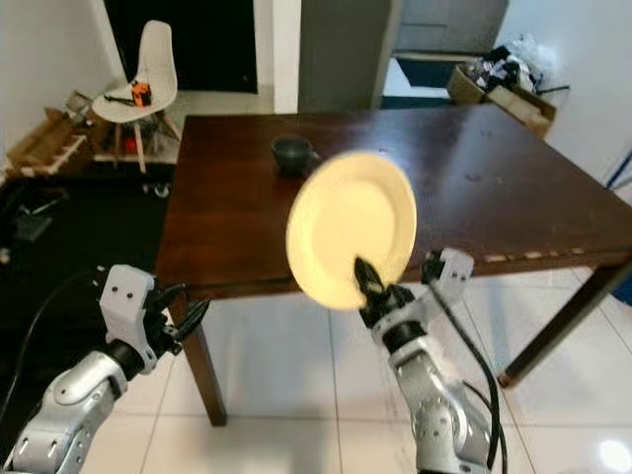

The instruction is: Setting the table

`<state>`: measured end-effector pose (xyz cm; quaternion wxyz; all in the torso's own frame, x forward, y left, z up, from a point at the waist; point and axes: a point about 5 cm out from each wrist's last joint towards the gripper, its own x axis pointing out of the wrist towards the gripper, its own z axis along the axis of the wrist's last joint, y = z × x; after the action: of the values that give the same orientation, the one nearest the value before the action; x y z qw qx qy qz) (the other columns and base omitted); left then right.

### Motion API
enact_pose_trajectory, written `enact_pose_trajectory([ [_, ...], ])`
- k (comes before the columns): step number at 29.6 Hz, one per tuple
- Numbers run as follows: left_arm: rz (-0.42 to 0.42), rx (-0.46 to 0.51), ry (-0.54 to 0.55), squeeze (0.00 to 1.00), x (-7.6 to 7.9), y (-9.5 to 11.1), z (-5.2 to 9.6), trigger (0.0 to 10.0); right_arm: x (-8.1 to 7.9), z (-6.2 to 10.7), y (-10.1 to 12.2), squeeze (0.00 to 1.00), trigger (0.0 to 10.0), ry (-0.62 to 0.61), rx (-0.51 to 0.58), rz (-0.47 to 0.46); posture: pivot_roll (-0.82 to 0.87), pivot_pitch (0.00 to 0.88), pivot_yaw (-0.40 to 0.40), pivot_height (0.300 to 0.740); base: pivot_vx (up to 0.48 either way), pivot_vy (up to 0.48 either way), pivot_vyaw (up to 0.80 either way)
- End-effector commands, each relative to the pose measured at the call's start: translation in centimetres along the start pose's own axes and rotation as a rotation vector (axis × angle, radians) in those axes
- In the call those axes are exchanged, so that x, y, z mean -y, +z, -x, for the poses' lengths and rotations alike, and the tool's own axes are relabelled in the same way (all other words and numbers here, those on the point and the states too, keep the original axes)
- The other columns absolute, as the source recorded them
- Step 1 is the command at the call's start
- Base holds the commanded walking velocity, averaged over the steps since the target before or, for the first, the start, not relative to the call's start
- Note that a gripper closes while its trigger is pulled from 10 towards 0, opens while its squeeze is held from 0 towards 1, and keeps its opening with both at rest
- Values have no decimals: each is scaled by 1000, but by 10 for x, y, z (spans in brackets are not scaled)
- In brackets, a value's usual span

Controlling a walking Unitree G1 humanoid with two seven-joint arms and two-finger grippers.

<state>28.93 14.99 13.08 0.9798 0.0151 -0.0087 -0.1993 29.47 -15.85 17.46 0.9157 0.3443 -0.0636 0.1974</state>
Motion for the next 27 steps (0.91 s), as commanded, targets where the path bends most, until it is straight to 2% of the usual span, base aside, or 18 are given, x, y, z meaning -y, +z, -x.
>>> enact_pose_trajectory([
  [1,13,1,2,0,1,2,0,10000,-4,1,2,0,10000,48,0,-71,-17,9,64,740,469,0,0],
  [3,17,25,-4,0,3,10,-3,10000,-14,-2,0,0,10000,120,5,-187,-10,10,65,740,471,0,0],
  [5,17,42,-6,0,3,16,-4,10000,-20,-4,-6,0,10000,151,-8,-255,-9,11,66,740,471,0,0],
  [6,17,42,-6,0,3,16,-4,10000,-20,-4,-6,0,10000,151,-8,-255,-9,11,66,740,472,0,0],
  [9,2,78,6,0,-3,29,-4,10000,-25,-5,-28,0,10000,157,-73,-398,0,13,64,740,471,0,0],
  [11,-10,93,16,0,-8,36,-3,10000,-25,-4,-37,0,10000,141,-104,-451,3,13,65,740,469,0,0],
  [17,-129,99,31,0,-39,59,13,10000,-23,6,-77,0,10000,66,-286,-588,24,20,63,740,413,0,0],
  [18,-129,99,31,0,-39,59,13,10000,-23,6,-77,0,10000,66,-286,-588,24,20,63,740,307,0,0],
  [19,-182,86,17,0,-49,66,21,10000,-22,7,-86,0,10000,48,-324,-621,27,21,63,740,0,0,0],
  [23,-205,79,-21,0,-54,74,30,10000,-21,6,-91,0,10000,39,-344,-645,54,26,55,740,0,0,0],
  [27,-252,66,-85,0,-52,81,37,10000,-21,1,-96,0,10000,22,-366,-687,78,33,51,740,0,0,0],
])
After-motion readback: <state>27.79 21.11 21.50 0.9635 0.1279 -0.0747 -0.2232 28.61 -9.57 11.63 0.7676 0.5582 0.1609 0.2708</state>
